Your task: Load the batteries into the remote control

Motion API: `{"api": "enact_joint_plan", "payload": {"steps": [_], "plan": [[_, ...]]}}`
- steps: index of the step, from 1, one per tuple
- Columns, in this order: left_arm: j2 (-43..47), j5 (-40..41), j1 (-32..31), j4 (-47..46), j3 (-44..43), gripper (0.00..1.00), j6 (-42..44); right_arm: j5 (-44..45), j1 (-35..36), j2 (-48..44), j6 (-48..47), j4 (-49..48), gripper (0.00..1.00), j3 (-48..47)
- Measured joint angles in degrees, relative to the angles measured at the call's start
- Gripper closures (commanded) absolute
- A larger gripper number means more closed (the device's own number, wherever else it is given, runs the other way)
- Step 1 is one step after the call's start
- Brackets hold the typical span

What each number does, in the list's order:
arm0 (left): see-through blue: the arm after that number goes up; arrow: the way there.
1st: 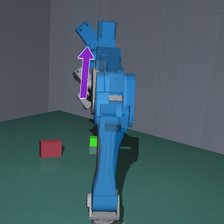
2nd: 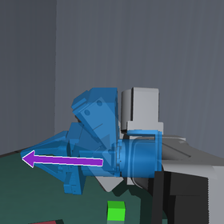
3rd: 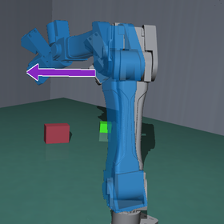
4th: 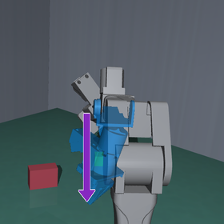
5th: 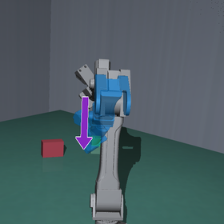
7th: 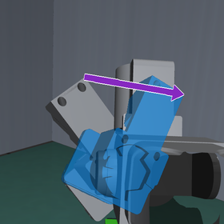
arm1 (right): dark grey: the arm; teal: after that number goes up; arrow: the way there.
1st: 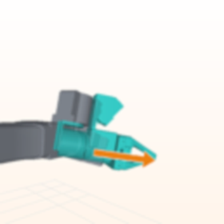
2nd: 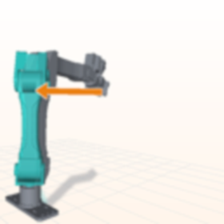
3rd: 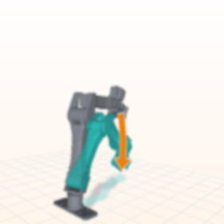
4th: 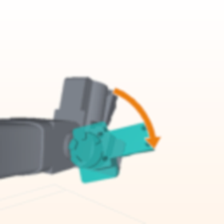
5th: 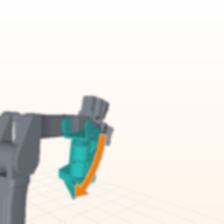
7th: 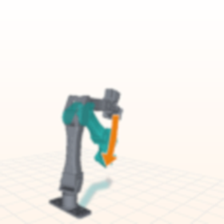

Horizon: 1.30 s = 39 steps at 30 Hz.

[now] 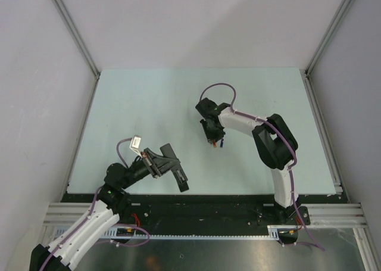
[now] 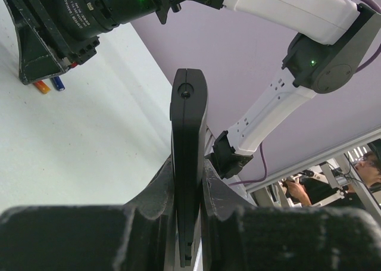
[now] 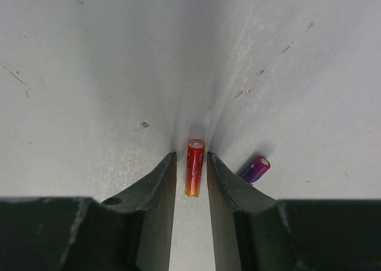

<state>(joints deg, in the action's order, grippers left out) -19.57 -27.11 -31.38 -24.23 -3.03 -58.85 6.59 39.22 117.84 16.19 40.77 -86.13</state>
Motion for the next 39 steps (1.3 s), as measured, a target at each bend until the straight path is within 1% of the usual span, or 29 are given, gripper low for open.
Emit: {"api": "enact_joint_plan", "payload": {"steps": [11,16,20,23,24,25,31,33,35,39], "plan": [[0.13,0.0,0.0,-0.02,0.02,1.0,0.0,-0.02,-0.09,0.83,-0.26,0.11,0.69,-1.22],[0.11,0.02,0.0,0.0,0.02,1.0,0.0,-0.04,-0.11,1.22,-0.42,0.15,0.73,-1.77],[0.13,0.0,0.0,-0.02,0.02,1.0,0.0,-0.22,-0.09,1.22,-0.37,0.04,0.78,-1.77],[0.13,0.02,0.0,-0.02,0.02,1.0,0.0,-0.46,-0.09,1.22,-0.35,-0.09,0.88,-1.75],[0.13,0.0,0.0,-0.02,0.02,1.0,0.0,-0.44,-0.11,1.22,-0.37,-0.09,0.97,-1.73],[0.13,0.0,0.0,-0.02,0.02,1.0,0.0,-0.44,-0.11,1.22,-0.33,-0.09,1.0,-1.68],[0.07,0.11,0.0,-0.02,0.02,1.0,0.0,0.31,-0.13,-0.17,0.74,-1.62,1.0,0.2],[-0.52,0.59,0.0,-0.07,0.02,1.0,0.0,1.46,-0.09,-2.16,1.31,-2.05,1.0,2.34],[-1.92,1.16,0.0,0.0,-0.07,1.0,0.02,3.32,0.5,-6.12,1.86,-2.05,1.0,5.05],[-6.71,2.47,0.0,0.66,-2.25,1.0,0.44,7.76,3.82,-19.34,2.25,-2.89,1.0,8.7]]}}
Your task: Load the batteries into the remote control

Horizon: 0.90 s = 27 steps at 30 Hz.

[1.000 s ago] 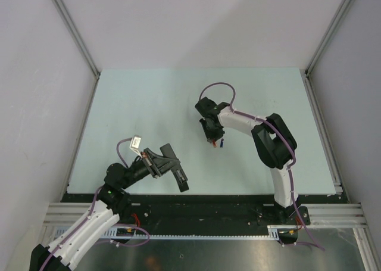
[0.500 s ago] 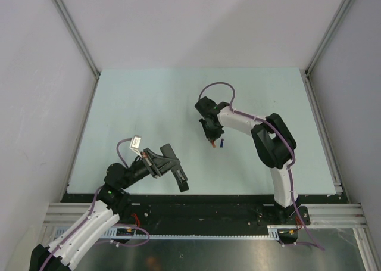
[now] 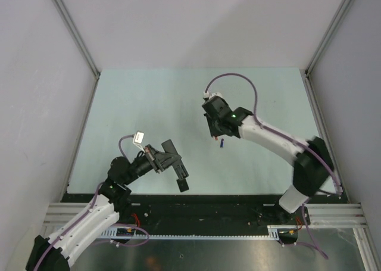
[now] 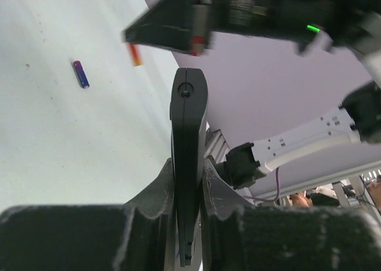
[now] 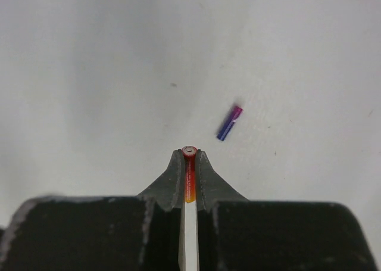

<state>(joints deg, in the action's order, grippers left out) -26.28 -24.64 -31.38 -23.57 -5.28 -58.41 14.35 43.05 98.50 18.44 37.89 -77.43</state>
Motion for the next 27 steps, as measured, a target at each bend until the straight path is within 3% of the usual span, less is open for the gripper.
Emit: {"api": "enact_joint_plan", "payload": {"steps": [6,11,20,27], "plan": [[-5.44,4.57,0.0,0.0,-4.31,1.0,-0.28,3.87,8.44,-22.77,0.63,-6.71,1.0,5.38],[-11.89,7.1,-0.02,-0.15,-9.46,1.0,-0.94,5.38,11.5,-33.73,2.86,-12.57,1.0,12.39],[-20.46,8.02,-2.16,-2.08,-16.81,1.0,-2.03,9.31,21.11,-35.95,3.87,-18.99,1.0,18.43],[-23.19,8.0,-5.18,-4.02,-17.81,1.0,-2.21,14.01,28.22,-36.06,2.43,-25.62,1.0,19.98]]}}
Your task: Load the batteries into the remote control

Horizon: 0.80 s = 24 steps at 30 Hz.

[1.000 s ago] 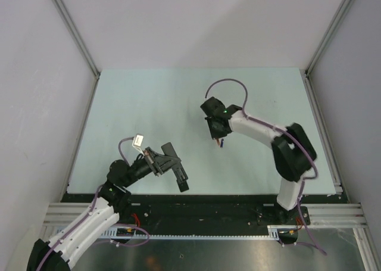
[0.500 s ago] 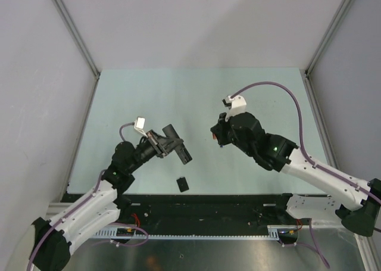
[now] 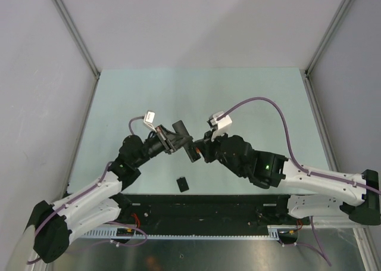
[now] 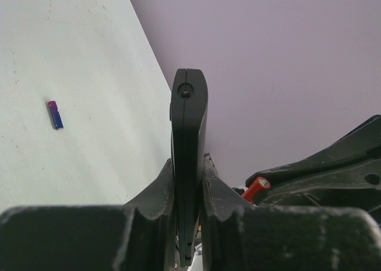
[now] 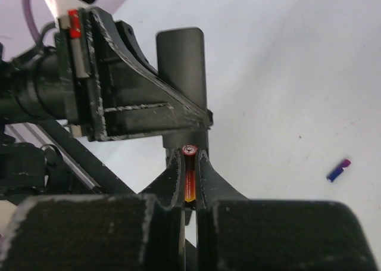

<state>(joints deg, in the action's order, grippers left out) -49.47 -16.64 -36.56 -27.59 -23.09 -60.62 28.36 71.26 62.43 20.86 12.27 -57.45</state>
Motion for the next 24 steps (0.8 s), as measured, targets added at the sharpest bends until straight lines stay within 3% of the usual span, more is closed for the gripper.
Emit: {"api": "enact_joint_plan", "payload": {"steps": [7,24], "plan": [[-0.63,0.0,-0.46,-1.51,0.0,1.0,-1.11,2.29,2.16,0.7,-1.05,-4.46,1.0,0.02],[-5.66,-3.67,-0.55,-3.98,-0.72,1.0,-10.08,8.92,4.92,3.65,-5.51,-4.33,1.0,0.11]]}}
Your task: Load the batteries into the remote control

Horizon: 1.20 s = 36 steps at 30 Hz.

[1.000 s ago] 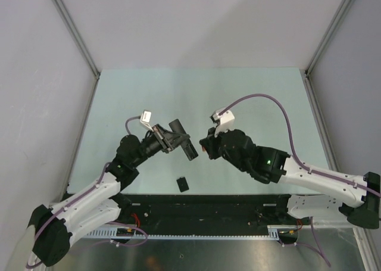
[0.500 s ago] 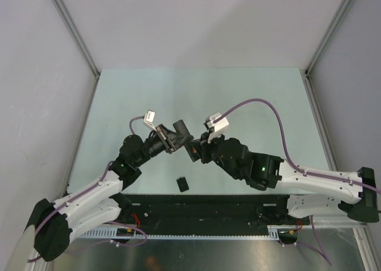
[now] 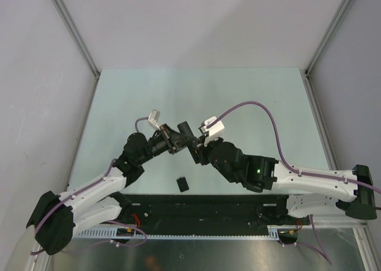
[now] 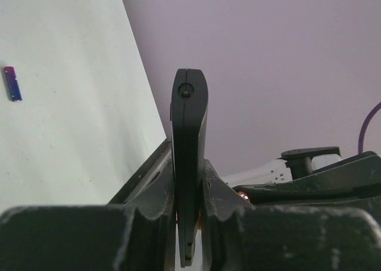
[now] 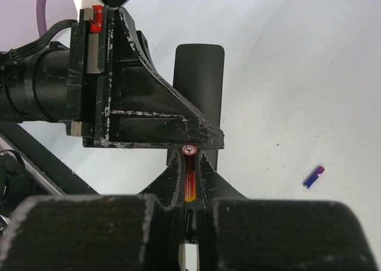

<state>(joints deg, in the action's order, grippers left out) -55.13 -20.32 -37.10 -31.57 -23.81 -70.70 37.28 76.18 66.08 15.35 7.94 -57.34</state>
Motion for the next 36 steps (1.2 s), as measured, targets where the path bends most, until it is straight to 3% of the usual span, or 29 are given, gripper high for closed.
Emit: {"api": "enact_joint_plan", "payload": {"steps": [36], "plan": [[-2.36,-1.53,-0.07,-3.23,-0.02,1.0,-3.26,1.11,1.33,0.0,4.35,4.07,1.0,0.33]]}}
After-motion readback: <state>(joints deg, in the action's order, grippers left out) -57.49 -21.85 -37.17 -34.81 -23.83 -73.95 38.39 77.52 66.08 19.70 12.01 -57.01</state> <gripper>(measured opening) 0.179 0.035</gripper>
